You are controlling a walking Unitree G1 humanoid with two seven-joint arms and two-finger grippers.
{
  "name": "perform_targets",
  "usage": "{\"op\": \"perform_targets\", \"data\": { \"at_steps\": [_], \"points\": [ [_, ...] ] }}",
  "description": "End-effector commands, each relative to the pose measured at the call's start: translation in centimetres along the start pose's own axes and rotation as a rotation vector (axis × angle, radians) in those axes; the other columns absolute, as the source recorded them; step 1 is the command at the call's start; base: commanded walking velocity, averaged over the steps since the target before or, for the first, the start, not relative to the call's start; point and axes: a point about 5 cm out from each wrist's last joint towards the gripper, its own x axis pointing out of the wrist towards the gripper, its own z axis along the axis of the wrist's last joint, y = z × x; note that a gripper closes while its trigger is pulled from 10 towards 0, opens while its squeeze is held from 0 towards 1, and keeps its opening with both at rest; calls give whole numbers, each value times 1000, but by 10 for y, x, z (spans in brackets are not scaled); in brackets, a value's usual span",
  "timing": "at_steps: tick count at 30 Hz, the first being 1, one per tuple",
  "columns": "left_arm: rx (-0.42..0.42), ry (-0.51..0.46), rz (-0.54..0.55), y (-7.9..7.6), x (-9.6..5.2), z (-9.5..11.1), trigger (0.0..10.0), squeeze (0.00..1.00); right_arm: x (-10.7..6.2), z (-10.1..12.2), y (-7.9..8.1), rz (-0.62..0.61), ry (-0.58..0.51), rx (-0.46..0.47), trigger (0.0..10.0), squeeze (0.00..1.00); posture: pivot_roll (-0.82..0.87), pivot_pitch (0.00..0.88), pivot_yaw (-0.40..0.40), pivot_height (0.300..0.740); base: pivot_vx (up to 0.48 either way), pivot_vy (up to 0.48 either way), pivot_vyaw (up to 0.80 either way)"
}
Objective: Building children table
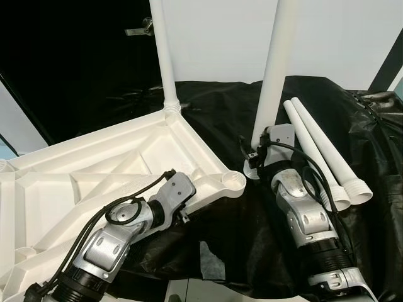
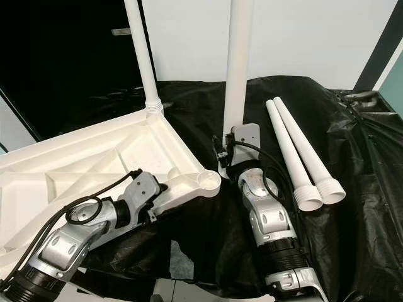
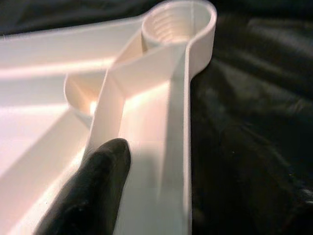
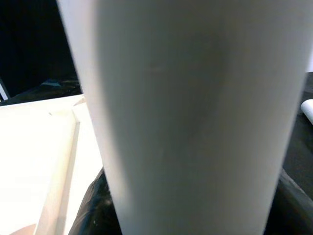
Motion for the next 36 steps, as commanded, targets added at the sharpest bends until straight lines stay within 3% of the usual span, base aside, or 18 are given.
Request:
{"op": "perform_targets", "data": {
  "at_steps": [1,2,4,8,9,11,12,19,20,21,23,24,25,26,27,28,29,36],
  "points": [
    [2,45,13,2,2,-6,4667,0,-2,0,-2,-8,-4,-11,10000,0,78,0,30,740,0,0,0],
    [2,45,13,2,2,-6,4667,0,-2,0,-2,-8,-4,-11,10000,0,78,0,30,740,0,0,0],
    [-10,51,22,4,3,-6,0,0,-1,1,-1,-6,-4,-14,10000,0,77,0,32,740,0,0,0],
    [-1,56,30,6,4,-5,196,0,-1,1,-1,-10,-5,-13,10000,0,75,0,34,740,0,0,0],
    [13,55,31,7,4,-4,7451,0,-1,1,-1,-10,-5,-14,10000,0,75,0,34,740,0,0,0],
    [22,54,30,7,4,-3,7451,0,-1,1,-1,-10,-4,-15,10000,0,75,0,34,740,0,0,0],
    [29,56,24,6,4,-3,10000,0,-1,1,-1,-10,-4,-15,10000,0,75,0,34,740,0,0,0],
    [53,95,35,10,6,-7,9529,0,-1,0,-1,-10,-2,-19,10000,0,72,0,39,740,0,0,0],
    [57,100,33,10,6,-8,4784,0,0,1,-1,-8,-5,-18,10000,0,71,0,42,740,0,0,0],
    [60,111,27,10,7,-9,1137,0,0,1,1,-2,-8,-15,10000,0,70,0,43,740,0,0,0],
    [64,119,21,10,7,-9,1137,0,0,1,1,3,-10,-13,10000,0,70,0,43,740,0,0,0],
    [70,122,24,10,8,-10,2627,0,1,1,3,10,-12,-13,10000,0,68,0,47,740,0,0,0],
    [70,122,24,10,8,-10,2627,0,1,1,3,10,-12,-13,10000,0,68,0,47,740,0,0,0],
    [68,123,16,10,8,-10,0,0,1,1,4,17,-14,-12,10000,0,67,0,51,740,0,0,0],
    [82,120,6,8,9,-9,0,0,2,2,6,25,-17,-14,10000,0,67,0,51,740,0,0,0],
    [83,121,9,8,10,-8,6000,0,3,2,8,39,-22,-10,10000,0,67,0,51,740,0,0,0],
    [89,121,6,8,10,-6,10000,0,4,3,11,53,-26,-7,10000,0,66,0,51,740,0,0,0],
    [102,81,-46,4,11,4,10000,0,12,6,24,122,-55,20,10000,0,69,0,53,740,0,0,0]
  ]
}}
